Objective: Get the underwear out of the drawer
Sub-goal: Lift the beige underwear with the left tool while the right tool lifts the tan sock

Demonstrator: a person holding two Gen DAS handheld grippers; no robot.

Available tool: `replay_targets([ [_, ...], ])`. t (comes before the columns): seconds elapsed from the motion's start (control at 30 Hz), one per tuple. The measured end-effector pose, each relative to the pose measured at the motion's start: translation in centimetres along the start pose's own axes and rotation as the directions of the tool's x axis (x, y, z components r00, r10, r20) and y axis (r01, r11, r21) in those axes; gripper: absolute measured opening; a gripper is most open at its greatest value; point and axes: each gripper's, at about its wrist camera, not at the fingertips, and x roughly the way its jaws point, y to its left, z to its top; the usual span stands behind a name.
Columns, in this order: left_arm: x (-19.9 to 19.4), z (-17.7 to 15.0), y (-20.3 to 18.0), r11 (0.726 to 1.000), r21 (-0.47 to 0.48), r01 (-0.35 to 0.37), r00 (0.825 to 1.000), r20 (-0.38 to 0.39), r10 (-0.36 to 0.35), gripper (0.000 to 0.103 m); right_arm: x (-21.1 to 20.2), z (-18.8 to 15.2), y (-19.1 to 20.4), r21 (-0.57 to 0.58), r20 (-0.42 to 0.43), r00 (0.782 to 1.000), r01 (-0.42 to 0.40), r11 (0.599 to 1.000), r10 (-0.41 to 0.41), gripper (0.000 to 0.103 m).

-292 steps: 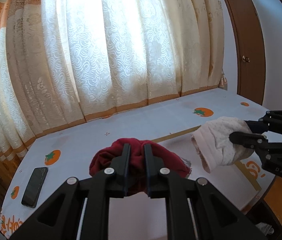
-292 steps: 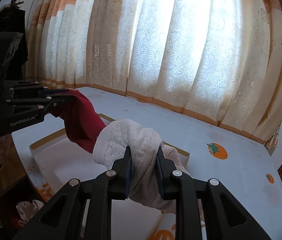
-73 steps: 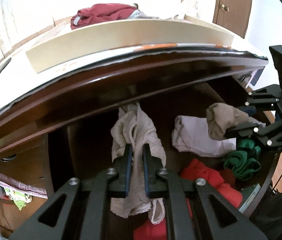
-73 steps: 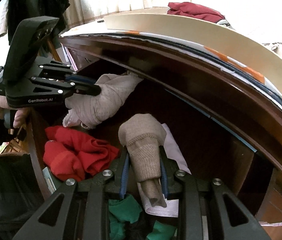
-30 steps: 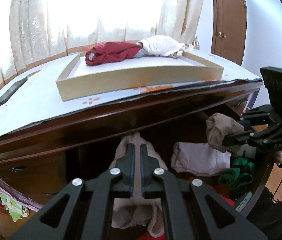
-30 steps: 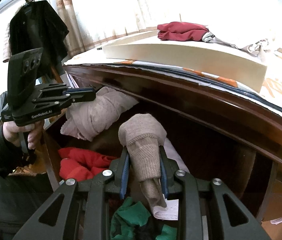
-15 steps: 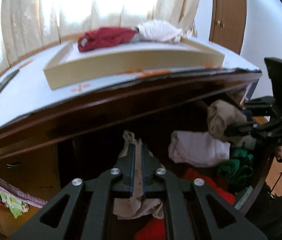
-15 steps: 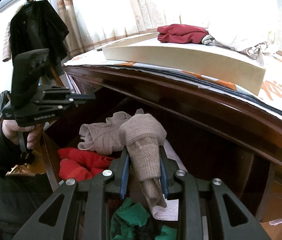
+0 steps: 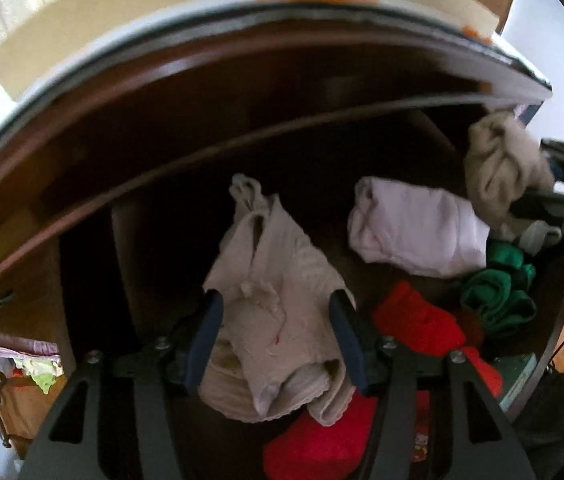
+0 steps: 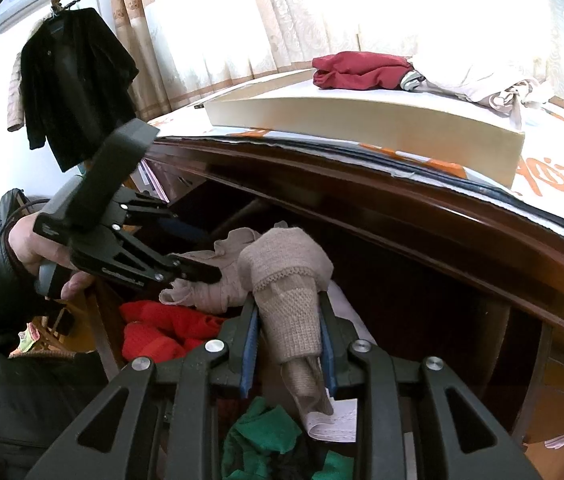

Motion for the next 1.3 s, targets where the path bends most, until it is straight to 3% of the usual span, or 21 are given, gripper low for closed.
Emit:
replay_targets([
  [0.03, 0.1, 0.0, 0.0, 1.000, -0.001, 0.001, 1.000, -0.004, -0.001, 0.039, 0.0, 0.0, 0.0, 0.002, 0.003, 1.000, -0.001, 1.000, 0.001, 0.028],
  [0.07, 0.3, 0.0, 0.0, 1.000, 0.000, 0.011, 1.000, -0.014, -0.011, 0.017, -0.1, -0.1, 0.0, 0.002, 0.003, 1.000, -0.002, 1.000, 0.002, 0.028],
  [0.2, 0.2, -0.3, -0.5, 0.999, 0.021, 0.025, 1.000, -0.003, -0.025, 0.007, -0.3, -0.1, 0.0, 0.006, 0.013, 1.000, -0.001, 1.000, 0.001, 0.028],
  [0.6, -2.2, -1.9, -1.4, 0.999, 0.053, 0.007, 0.992, 0.127, -0.013, 0.004, -0.4, -0.2, -0.3, 0.023, 0.022, 1.000, -0.006, 1.000, 0.006, 0.028],
  [0.83, -4.1, -3.5, -0.9, 0.999, 0.036, 0.027, 0.974, 0.225, -0.034, 0.004, -0.7, -0.1, -0.2, 0.020, 0.036, 0.999, 0.000, 1.000, 0.000, 0.028],
  [1.0, -5.3, -1.6, 0.6, 0.998, 0.008, 0.062, 0.951, 0.304, -0.061, 0.004, -1.0, -0.2, -0.1, 0.018, 0.051, 0.999, 0.007, 1.000, -0.008, 0.028],
  [1.3, -6.1, -2.2, 0.1, 0.999, 0.016, 0.041, 0.928, 0.371, -0.044, 0.004, -1.5, -0.3, 0.2, 0.007, 0.077, 0.997, 0.021, 1.000, -0.022, 0.028],
])
